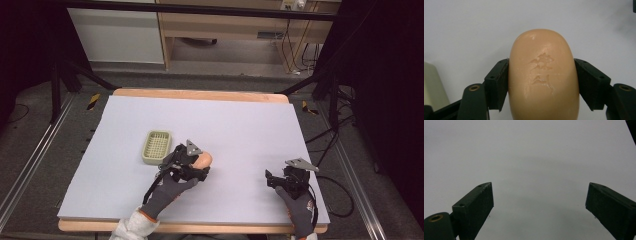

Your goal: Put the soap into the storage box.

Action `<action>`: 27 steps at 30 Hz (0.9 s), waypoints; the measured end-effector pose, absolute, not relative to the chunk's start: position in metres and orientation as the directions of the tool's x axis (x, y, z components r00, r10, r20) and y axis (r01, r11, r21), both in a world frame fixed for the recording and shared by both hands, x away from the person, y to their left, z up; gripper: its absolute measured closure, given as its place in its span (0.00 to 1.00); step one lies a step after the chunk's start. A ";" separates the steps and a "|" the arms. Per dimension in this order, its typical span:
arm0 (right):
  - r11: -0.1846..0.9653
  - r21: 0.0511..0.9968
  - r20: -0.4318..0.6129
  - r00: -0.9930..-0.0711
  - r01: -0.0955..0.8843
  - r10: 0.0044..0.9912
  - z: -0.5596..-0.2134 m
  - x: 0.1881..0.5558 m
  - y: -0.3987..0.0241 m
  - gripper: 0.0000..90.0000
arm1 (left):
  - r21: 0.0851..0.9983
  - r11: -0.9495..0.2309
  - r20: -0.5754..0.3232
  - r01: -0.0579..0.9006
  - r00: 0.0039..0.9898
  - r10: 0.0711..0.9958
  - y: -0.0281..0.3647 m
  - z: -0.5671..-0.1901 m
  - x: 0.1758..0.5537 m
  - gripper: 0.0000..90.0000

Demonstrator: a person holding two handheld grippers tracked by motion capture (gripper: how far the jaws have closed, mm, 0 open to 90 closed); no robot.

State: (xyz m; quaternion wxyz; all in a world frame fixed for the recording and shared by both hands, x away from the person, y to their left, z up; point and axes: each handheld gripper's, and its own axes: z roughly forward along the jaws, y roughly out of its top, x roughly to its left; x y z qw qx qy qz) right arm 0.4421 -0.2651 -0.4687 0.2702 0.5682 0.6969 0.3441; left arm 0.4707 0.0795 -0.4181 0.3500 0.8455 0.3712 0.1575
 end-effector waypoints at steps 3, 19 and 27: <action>0.118 0.786 0.013 -0.208 0.607 0.978 -0.469 0.442 -0.265 0.09 | 0.718 -0.462 0.000 0.522 0.663 0.749 0.089 -0.417 0.471 0.35; 0.135 0.791 -0.003 -0.216 0.597 0.976 -0.468 0.441 -0.264 0.09 | 0.747 -0.381 -0.031 0.545 0.601 0.799 0.121 -0.408 0.478 0.35; 0.131 0.790 0.003 -0.217 0.599 0.976 -0.468 0.442 -0.264 0.09 | 0.756 -0.351 -0.035 0.552 0.570 0.821 0.134 -0.404 0.485 0.35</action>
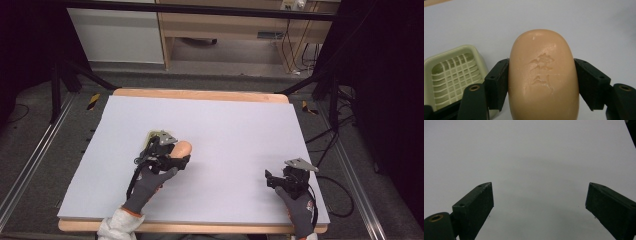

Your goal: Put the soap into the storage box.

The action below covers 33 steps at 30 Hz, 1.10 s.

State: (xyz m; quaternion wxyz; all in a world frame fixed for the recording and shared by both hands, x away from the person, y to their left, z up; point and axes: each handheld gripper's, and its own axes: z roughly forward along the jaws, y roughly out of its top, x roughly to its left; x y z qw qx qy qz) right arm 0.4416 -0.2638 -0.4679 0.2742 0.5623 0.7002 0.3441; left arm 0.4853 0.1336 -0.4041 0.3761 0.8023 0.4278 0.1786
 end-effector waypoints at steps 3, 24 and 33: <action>0.132 0.791 0.002 -0.218 0.598 0.976 -0.468 0.442 -0.264 0.09 | 0.758 -0.345 -0.032 0.554 0.559 0.829 0.137 -0.403 0.489 0.35; 0.137 0.788 -0.003 -0.218 0.601 0.976 -0.468 0.443 -0.263 0.09 | 0.765 -0.284 -0.040 0.578 0.483 0.875 0.165 -0.401 0.509 0.35; 0.142 0.789 -0.008 -0.221 0.598 0.975 -0.468 0.443 -0.263 0.09 | 0.771 -0.255 -0.044 0.584 0.448 0.893 0.176 -0.402 0.516 0.35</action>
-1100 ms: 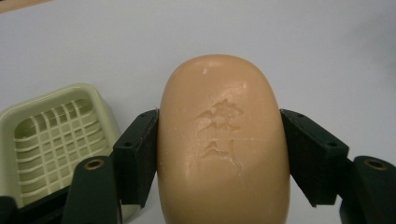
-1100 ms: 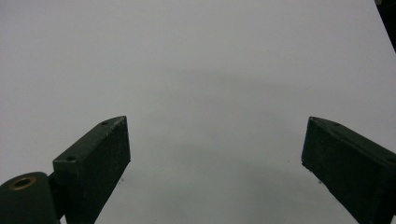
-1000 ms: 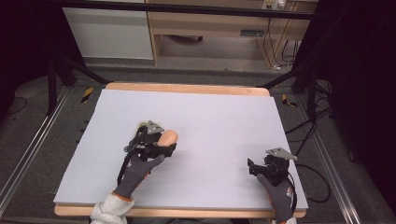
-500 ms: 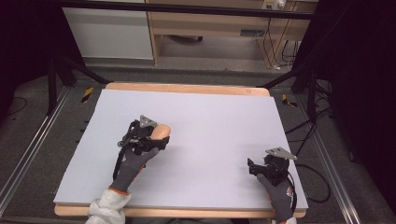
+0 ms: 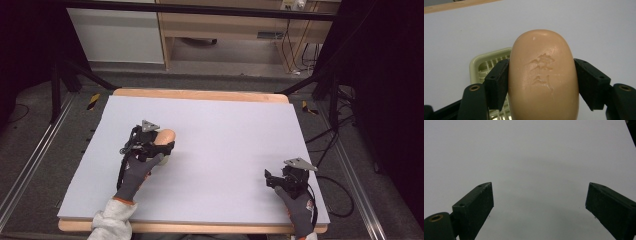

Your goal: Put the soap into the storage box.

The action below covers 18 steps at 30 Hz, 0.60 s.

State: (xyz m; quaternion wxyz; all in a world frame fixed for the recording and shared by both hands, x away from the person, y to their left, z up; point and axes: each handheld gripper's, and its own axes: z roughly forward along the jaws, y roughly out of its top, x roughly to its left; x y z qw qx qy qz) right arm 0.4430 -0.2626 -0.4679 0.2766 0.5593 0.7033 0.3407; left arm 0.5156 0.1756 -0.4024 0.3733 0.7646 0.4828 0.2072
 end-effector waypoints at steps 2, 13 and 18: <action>0.143 0.788 -0.009 -0.221 0.598 0.975 -0.468 0.443 -0.263 0.09 | 0.772 -0.250 -0.044 0.584 0.441 0.896 0.177 -0.403 0.517 0.35; 0.143 0.788 -0.009 -0.222 0.599 0.975 -0.468 0.444 -0.263 0.09 | 0.772 -0.226 -0.046 0.595 0.406 0.913 0.185 -0.408 0.528 0.35; 0.139 0.789 -0.006 -0.220 0.598 0.976 -0.468 0.444 -0.263 0.09 | 0.769 -0.222 -0.044 0.599 0.397 0.917 0.188 -0.413 0.533 0.35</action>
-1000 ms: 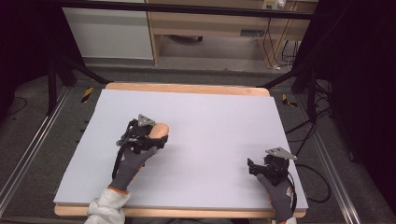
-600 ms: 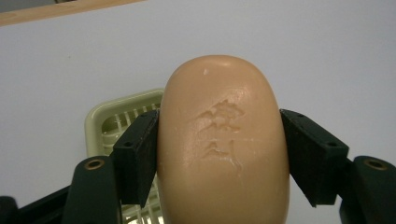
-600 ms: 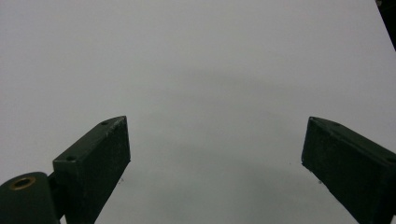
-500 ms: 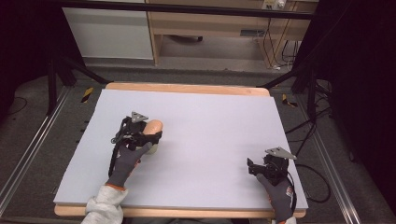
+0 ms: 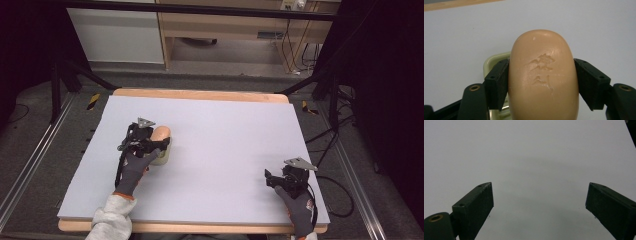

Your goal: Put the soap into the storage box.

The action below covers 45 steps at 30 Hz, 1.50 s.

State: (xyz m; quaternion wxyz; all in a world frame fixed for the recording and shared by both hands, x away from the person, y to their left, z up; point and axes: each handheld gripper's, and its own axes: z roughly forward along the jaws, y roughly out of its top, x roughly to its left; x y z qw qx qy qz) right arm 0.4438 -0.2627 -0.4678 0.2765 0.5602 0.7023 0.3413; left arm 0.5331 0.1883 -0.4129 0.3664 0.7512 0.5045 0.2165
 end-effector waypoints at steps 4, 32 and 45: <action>0.144 0.787 -0.009 -0.222 0.599 0.975 -0.468 0.444 -0.263 0.09 | 0.770 -0.216 -0.048 0.601 0.391 0.919 0.191 -0.415 0.535 0.35; 0.142 0.783 -0.008 -0.219 0.606 0.976 -0.469 0.445 -0.260 0.09 | 0.729 -0.231 -0.032 0.644 0.368 0.929 0.195 -0.441 0.547 0.35; 0.145 0.782 -0.010 -0.220 0.606 0.975 -0.470 0.445 -0.260 0.09 | 0.712 -0.232 -0.034 0.662 0.363 0.931 0.196 -0.448 0.550 0.35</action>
